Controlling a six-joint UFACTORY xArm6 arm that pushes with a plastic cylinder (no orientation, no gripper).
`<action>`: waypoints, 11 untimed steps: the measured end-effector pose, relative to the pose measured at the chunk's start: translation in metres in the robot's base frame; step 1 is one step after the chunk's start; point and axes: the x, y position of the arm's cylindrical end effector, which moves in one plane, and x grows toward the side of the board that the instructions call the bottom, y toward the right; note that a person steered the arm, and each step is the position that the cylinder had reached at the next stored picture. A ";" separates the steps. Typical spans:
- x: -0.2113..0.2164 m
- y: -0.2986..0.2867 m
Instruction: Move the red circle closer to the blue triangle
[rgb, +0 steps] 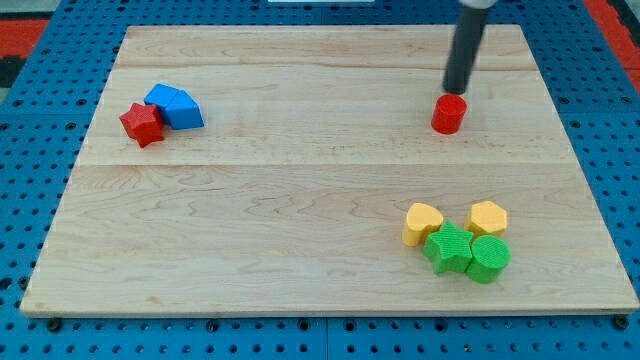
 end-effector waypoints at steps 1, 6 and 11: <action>0.036 0.004; 0.142 -0.200; 0.118 -0.315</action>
